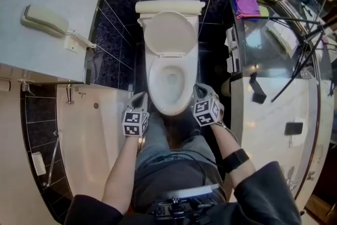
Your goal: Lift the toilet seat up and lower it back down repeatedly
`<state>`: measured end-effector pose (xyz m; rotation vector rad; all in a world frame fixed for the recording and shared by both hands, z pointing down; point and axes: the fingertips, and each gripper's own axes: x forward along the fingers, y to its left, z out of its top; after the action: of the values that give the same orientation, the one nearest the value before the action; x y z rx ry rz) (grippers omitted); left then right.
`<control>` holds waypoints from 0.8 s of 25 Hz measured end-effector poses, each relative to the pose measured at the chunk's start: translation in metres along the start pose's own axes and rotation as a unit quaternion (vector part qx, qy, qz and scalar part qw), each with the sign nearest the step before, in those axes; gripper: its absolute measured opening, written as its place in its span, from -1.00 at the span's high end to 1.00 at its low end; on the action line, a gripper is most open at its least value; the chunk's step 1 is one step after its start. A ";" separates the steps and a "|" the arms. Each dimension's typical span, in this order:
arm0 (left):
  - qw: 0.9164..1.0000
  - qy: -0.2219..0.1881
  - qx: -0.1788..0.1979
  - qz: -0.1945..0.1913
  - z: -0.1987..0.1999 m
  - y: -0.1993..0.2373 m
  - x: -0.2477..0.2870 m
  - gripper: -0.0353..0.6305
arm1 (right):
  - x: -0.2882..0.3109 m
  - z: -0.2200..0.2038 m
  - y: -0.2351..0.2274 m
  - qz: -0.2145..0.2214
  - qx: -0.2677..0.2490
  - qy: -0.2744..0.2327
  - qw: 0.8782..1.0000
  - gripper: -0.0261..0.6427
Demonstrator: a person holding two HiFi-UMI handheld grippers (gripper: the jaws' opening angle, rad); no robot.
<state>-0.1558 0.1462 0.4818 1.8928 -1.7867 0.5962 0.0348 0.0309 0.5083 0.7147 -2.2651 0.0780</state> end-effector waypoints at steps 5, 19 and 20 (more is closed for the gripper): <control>0.999 -0.040 0.013 0.014 0.048 0.010 -0.043 0.89 | -0.039 0.034 -0.014 -0.016 0.012 -0.021 1.000 0.87; 0.993 -0.113 -0.002 0.019 0.119 0.018 -0.092 0.89 | -0.101 0.078 -0.040 -0.051 0.025 -0.052 0.997 0.87; 0.993 -0.115 -0.003 0.019 0.119 0.017 -0.094 0.89 | -0.103 0.077 -0.038 -0.050 0.026 -0.052 0.997 0.87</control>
<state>-0.1790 0.1487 0.3308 1.9955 -1.9671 0.3984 0.0630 0.0268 0.3771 0.8767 -2.3284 0.0518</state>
